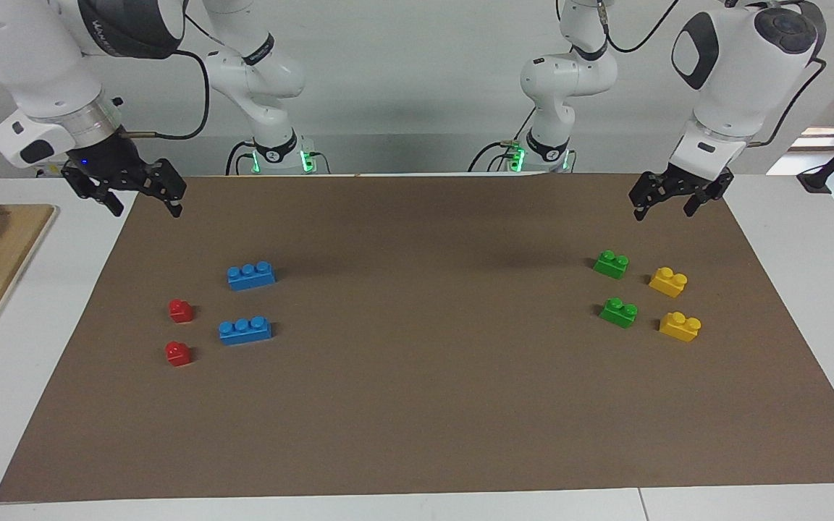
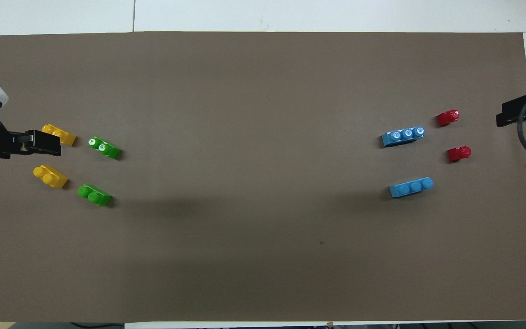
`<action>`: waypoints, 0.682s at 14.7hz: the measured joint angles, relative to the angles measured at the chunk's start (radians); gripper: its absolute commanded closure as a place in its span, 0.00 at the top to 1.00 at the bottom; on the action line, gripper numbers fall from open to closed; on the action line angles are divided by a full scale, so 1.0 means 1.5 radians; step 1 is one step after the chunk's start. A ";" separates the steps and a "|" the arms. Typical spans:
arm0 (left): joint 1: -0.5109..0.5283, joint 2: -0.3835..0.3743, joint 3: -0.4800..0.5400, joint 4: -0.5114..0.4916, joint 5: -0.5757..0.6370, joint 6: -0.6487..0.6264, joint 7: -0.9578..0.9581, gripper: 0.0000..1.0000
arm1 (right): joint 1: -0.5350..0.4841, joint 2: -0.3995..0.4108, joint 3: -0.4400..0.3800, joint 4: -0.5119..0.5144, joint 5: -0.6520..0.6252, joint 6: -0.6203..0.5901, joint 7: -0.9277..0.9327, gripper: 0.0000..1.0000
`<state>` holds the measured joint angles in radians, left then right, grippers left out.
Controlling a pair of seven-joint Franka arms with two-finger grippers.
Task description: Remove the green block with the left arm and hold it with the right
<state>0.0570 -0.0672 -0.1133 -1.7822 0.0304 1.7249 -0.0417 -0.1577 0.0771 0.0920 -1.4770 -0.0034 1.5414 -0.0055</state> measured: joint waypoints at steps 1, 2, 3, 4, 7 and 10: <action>0.000 0.000 0.000 0.003 -0.002 0.000 0.000 1.00 | 0.000 0.000 0.000 0.000 0.000 0.000 0.000 1.00; 0.000 0.000 0.000 0.006 -0.004 0.000 0.000 1.00 | 0.000 0.000 0.000 -0.001 -0.002 -0.001 0.000 1.00; 0.000 0.000 0.001 0.008 -0.008 0.000 0.000 1.00 | 0.000 0.000 0.000 -0.001 -0.005 -0.001 0.000 1.00; 0.000 -0.001 0.002 0.010 -0.015 0.000 -0.001 1.00 | 0.000 0.000 0.000 -0.002 -0.011 -0.001 0.000 1.00; 0.001 -0.001 0.006 0.013 -0.026 0.000 -0.002 1.00 | 0.000 0.000 0.000 -0.003 -0.014 -0.001 -0.005 1.00; 0.001 -0.001 0.006 0.015 -0.028 0.000 -0.004 1.00 | 0.001 -0.001 0.000 -0.007 -0.014 -0.001 -0.007 1.00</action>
<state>0.0579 -0.0683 -0.1040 -1.7591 -0.0120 1.7248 -0.0472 -0.1568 0.0764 0.0920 -1.4874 -0.0246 1.5392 -0.0167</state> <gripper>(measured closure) 0.000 0.000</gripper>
